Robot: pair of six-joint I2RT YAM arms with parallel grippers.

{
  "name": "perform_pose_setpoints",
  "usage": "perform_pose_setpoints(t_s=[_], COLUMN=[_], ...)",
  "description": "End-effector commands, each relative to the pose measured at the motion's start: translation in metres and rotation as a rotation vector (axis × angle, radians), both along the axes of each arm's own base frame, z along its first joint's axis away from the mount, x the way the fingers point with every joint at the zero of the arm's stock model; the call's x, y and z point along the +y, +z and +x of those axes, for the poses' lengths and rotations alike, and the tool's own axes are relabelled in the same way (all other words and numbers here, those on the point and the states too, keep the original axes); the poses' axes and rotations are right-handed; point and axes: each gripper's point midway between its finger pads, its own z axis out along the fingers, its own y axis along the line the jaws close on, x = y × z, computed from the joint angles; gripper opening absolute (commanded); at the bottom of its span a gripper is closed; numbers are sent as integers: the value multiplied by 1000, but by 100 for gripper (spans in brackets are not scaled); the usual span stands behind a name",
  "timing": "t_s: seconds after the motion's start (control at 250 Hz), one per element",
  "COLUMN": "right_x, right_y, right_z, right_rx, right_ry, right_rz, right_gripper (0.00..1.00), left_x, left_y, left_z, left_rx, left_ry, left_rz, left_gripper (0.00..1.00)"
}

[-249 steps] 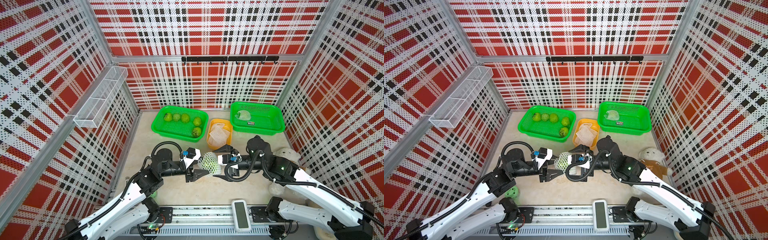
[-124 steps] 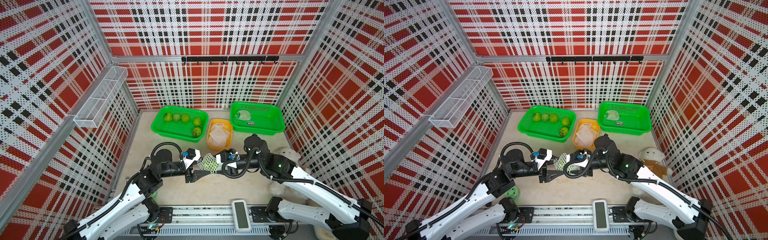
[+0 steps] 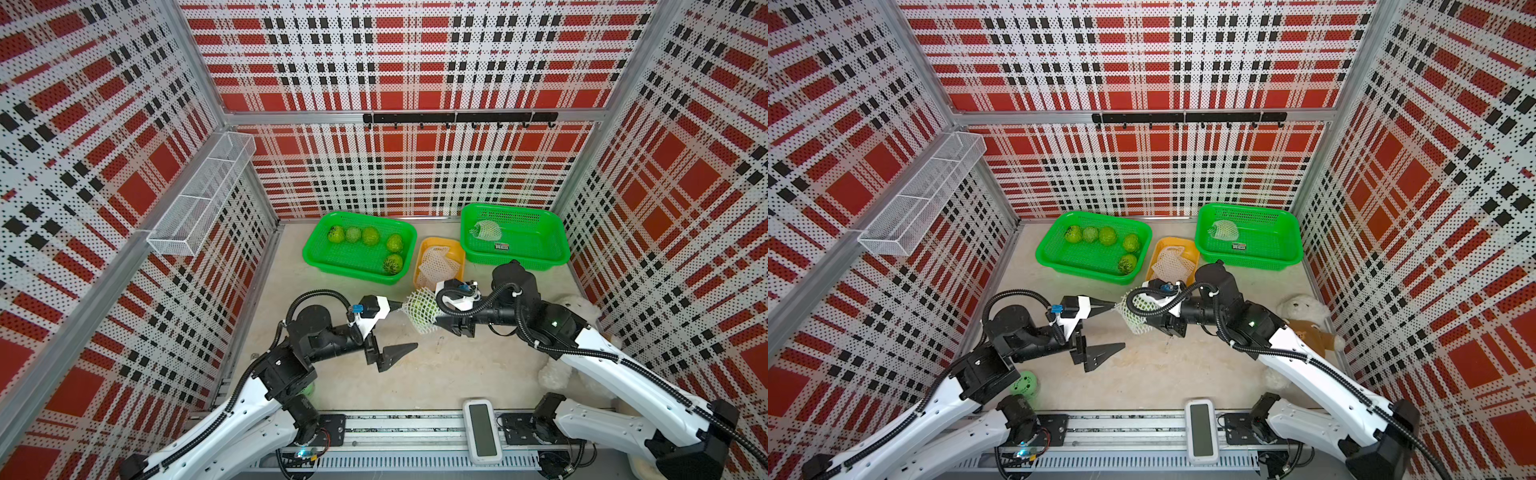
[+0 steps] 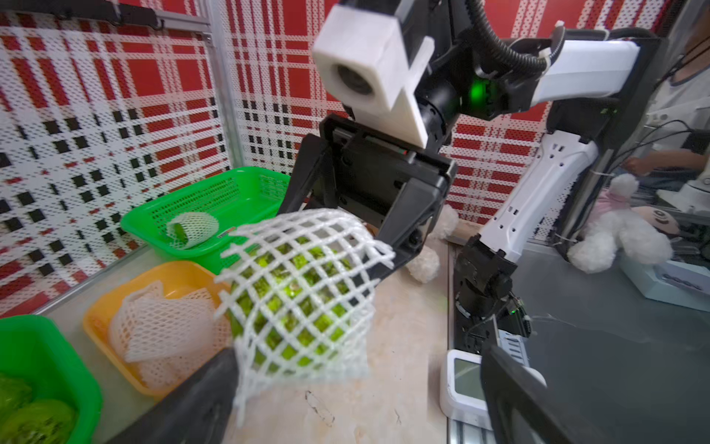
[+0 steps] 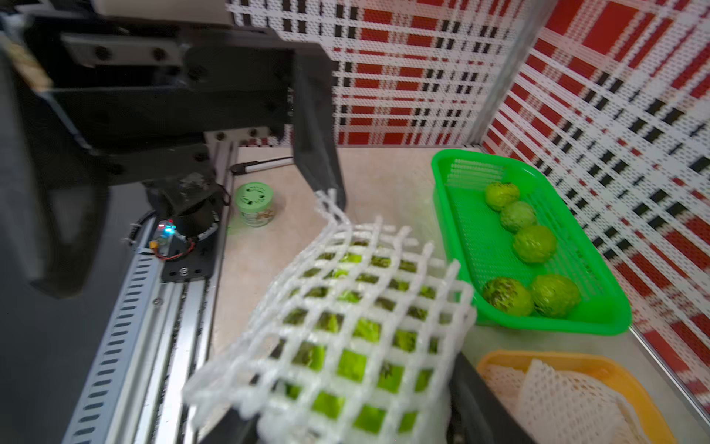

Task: Sleeve custard apples in foam nets
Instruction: Place the custard apple in the basket.

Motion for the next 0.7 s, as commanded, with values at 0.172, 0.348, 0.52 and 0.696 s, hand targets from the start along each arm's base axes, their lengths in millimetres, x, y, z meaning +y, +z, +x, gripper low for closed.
perform_pose_setpoints(t_s=[0.172,0.348,0.52,0.696], right_x=[-117,-210,-276,-331], right_y=[-22,-47,-69,-114], right_z=[163,249,308,350], right_rx=[44,136,191,321], right_ry=[-773,-1207,-1424,-1562], right_rz=[-169,-331,-301,-266], right_gripper=[43,42,44,44], left_x=[22,12,9,6], left_y=[-1,-3,-5,-9], left_z=[29,30,39,53], left_rx=[11,26,53,96], left_ry=[199,151,159,187], left_rz=[-23,-20,-13,-3], left_gripper=[99,100,99,99])
